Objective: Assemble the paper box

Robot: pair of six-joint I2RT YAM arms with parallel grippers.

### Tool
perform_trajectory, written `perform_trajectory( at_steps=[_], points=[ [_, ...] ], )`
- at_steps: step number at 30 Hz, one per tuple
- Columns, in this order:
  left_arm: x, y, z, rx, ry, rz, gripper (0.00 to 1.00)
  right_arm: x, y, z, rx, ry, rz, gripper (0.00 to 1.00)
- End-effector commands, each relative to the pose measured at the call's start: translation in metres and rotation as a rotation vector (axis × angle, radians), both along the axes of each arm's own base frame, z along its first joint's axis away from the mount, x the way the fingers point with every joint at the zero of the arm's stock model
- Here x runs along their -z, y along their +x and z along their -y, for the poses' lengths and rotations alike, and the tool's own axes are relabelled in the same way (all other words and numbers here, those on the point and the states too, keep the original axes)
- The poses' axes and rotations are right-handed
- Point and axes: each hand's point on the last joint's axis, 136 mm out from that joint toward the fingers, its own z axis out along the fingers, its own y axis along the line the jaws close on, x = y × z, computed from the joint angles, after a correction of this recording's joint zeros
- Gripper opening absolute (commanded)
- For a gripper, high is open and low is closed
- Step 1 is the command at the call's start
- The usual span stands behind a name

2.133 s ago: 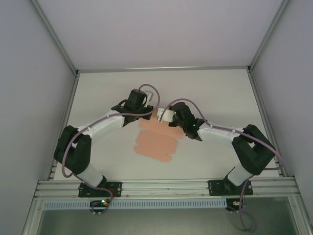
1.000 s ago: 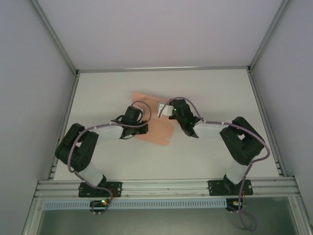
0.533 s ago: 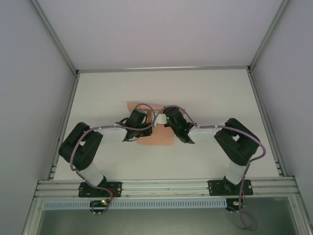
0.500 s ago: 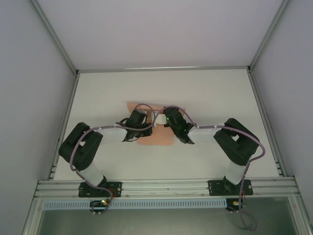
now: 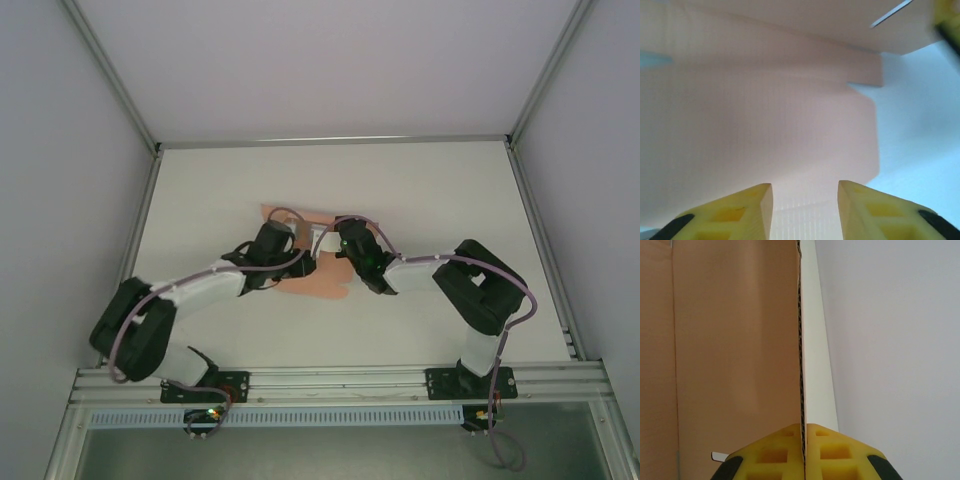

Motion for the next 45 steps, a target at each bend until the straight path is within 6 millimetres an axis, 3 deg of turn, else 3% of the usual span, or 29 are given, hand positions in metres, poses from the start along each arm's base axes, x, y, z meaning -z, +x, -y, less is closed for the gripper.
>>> perform_trajectory(
  at_steps=[1,4,6,10,15,18,22,25,30,33,36,39,45],
  points=[
    [-0.035,0.016,-0.038,-0.105,0.085,0.055,0.60,0.067,-0.026,0.008,-0.056,-0.122,-0.184,0.00],
    [-0.050,0.044,-0.091,-0.262,0.174,0.091,0.99,0.066,-0.026,0.008,-0.059,-0.123,-0.185,0.00],
    [-0.057,0.071,-0.123,-0.348,0.186,0.116,1.00,0.067,-0.025,0.009,-0.055,-0.123,-0.183,0.00],
    [-0.057,0.130,-0.163,-0.426,0.144,0.128,1.00,0.069,-0.025,0.009,-0.053,-0.129,-0.183,0.00],
    [-0.027,0.185,-0.190,-0.412,0.199,0.058,1.00,0.067,-0.024,0.009,-0.051,-0.123,-0.182,0.00],
    [-0.004,0.188,-0.179,-0.355,0.195,-0.058,1.00,0.066,-0.023,0.012,-0.040,-0.125,-0.180,0.00],
    [0.003,0.159,-0.142,-0.286,0.059,-0.074,0.81,0.064,-0.022,0.013,-0.031,-0.116,-0.181,0.00],
    [0.006,0.138,-0.125,-0.310,-0.068,-0.051,0.78,0.063,-0.022,0.014,-0.027,-0.109,-0.184,0.00],
    [0.026,0.132,-0.108,-0.301,-0.106,-0.102,0.23,0.064,-0.022,0.013,-0.029,-0.096,-0.191,0.00],
    [0.041,0.129,-0.096,-0.263,-0.059,-0.157,0.08,0.065,-0.023,0.013,-0.025,-0.094,-0.192,0.00],
    [0.047,0.127,-0.083,-0.217,-0.058,-0.174,0.01,0.065,-0.023,0.014,-0.023,-0.090,-0.194,0.00],
    [0.052,0.122,-0.069,-0.175,-0.065,-0.197,0.00,0.065,-0.022,0.013,-0.024,-0.091,-0.194,0.00],
    [0.055,0.117,-0.074,-0.208,-0.051,-0.185,0.00,0.064,-0.022,0.014,-0.020,-0.092,-0.194,0.00]
  ],
)
